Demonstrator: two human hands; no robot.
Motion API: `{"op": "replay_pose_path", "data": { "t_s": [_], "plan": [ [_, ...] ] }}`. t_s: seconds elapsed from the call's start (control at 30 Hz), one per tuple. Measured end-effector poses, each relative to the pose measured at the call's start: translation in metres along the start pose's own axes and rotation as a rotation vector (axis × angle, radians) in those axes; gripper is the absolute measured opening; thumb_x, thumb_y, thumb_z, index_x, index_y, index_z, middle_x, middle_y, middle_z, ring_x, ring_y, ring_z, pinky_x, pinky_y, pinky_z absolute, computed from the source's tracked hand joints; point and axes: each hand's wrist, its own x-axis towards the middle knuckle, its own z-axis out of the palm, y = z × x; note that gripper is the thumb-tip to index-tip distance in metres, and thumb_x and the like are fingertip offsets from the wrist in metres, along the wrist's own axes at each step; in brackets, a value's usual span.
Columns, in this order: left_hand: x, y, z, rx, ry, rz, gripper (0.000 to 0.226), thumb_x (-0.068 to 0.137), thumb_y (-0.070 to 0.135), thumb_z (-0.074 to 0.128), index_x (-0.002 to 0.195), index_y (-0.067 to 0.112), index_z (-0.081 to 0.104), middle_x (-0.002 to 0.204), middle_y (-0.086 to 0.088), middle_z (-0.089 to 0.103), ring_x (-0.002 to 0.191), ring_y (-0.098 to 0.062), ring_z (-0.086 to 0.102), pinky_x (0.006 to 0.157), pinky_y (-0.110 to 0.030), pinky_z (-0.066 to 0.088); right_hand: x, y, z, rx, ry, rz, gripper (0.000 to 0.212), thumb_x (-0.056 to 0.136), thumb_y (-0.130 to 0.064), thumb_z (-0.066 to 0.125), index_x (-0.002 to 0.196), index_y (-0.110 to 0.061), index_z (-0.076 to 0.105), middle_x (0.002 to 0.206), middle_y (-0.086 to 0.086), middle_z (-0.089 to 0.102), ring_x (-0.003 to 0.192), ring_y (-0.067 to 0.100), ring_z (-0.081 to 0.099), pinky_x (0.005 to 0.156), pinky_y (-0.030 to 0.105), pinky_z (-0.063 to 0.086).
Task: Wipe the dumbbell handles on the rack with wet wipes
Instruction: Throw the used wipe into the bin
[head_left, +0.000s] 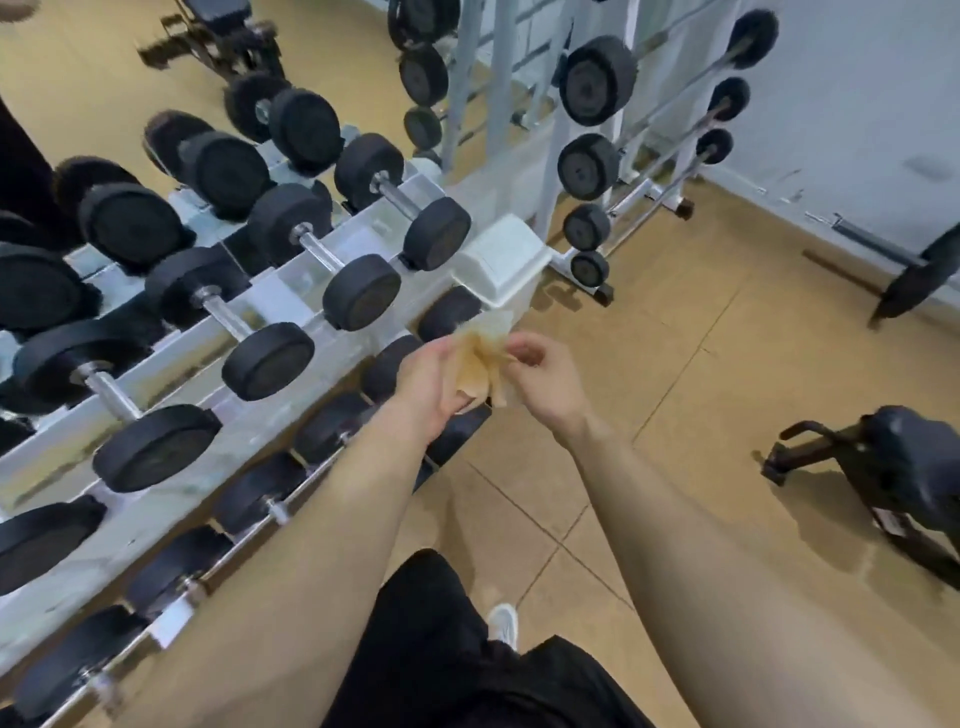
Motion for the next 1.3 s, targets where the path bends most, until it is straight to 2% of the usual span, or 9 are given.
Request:
{"op": "replay_pose_path", "data": {
  "t_s": [0.1,0.23,0.37,0.47,0.63,0.73,0.93,1.07,1.3],
  "plan": [
    [0.021,0.008,0.042,-0.109,-0.157,-0.071,0.041,0.098,0.039,0.054,0.121,0.007,0.064,0.099,-0.013,0.067,0.091,-0.027,0.065,0.074,-0.034,0.053,0.02,0.006,-0.02,-0.068,-0.052,0.075,0.02,0.088,-0.014,0.061,0.088,-0.02,0.08,0.092,0.003,0.077,0.081,0.011,0.067,0.076,0.027,0.05],
    [0.071,0.013,0.095,0.062,-0.145,0.039,0.036,0.093,0.001,0.063,0.128,-0.001,0.063,0.086,-0.011,0.067,0.07,-0.019,0.066,0.054,-0.026,0.052,0.067,0.004,-0.056,-0.126,-0.083,0.148,0.025,0.08,-0.018,0.052,0.076,-0.022,0.077,0.088,0.01,0.074,0.078,0.02,0.06,0.077,0.031,0.049],
    [0.137,0.027,0.144,0.1,-0.156,0.009,0.03,0.091,-0.01,0.058,0.114,0.005,0.069,0.097,-0.018,0.071,0.082,-0.025,0.07,0.065,-0.033,0.058,0.146,0.009,-0.094,-0.032,0.109,0.222,0.023,0.093,-0.005,0.055,0.106,-0.013,0.072,0.102,-0.001,0.07,0.083,0.005,0.06,0.068,0.008,0.045],
    [0.192,0.042,0.182,0.106,-0.14,-0.003,0.026,0.093,-0.008,0.059,0.111,0.009,0.066,0.103,-0.015,0.07,0.092,-0.028,0.068,0.08,-0.039,0.059,0.213,0.014,-0.115,0.06,0.058,0.422,0.018,0.098,-0.025,0.059,0.114,-0.021,0.065,0.103,-0.003,0.067,0.089,0.01,0.063,0.079,0.029,0.057],
    [0.277,0.069,0.225,0.503,-0.014,0.15,0.009,0.093,0.012,0.068,0.1,0.019,0.065,0.098,-0.001,0.069,0.095,-0.02,0.067,0.076,-0.029,0.055,0.322,0.012,-0.121,0.1,0.03,0.457,0.023,0.092,-0.015,0.06,0.098,0.006,0.068,0.084,0.012,0.067,0.078,0.023,0.064,0.081,0.051,0.061],
    [0.318,0.089,0.237,0.627,-0.043,0.235,0.007,0.094,0.023,0.069,0.099,0.021,0.074,0.091,0.01,0.069,0.097,-0.014,0.067,0.081,-0.024,0.051,0.379,0.006,-0.113,0.316,0.104,0.596,0.012,0.099,-0.022,0.059,0.096,-0.012,0.065,0.091,0.008,0.066,0.088,0.022,0.066,0.088,0.045,0.058],
    [0.395,0.11,0.237,0.532,-0.123,-0.02,0.017,0.085,0.042,0.068,0.087,0.029,0.079,0.098,0.003,0.077,0.103,-0.021,0.069,0.091,-0.034,0.052,0.469,0.053,-0.107,0.205,0.031,0.639,0.04,0.089,0.015,0.041,0.119,0.001,0.063,0.094,0.015,0.07,0.091,0.028,0.071,0.083,0.035,0.061],
    [0.462,0.109,0.232,0.467,-0.139,-0.197,0.029,0.097,0.041,0.052,0.098,0.03,0.078,0.098,0.017,0.073,0.095,0.002,0.06,0.071,-0.015,0.038,0.522,0.106,-0.106,0.21,-0.069,0.642,0.043,0.091,0.015,0.053,0.122,-0.014,0.06,0.087,0.007,0.07,0.075,0.015,0.072,0.073,0.027,0.059],
    [0.599,0.077,0.238,0.505,0.135,-0.228,0.032,0.087,0.048,0.05,0.092,0.025,0.073,0.103,0.008,0.073,0.101,-0.018,0.064,0.096,-0.04,0.046,0.63,0.213,-0.099,0.151,-0.135,0.75,0.01,0.093,-0.009,0.069,0.091,-0.019,0.07,0.085,0.001,0.074,0.083,0.017,0.069,0.085,0.036,0.059]
  ]
}}
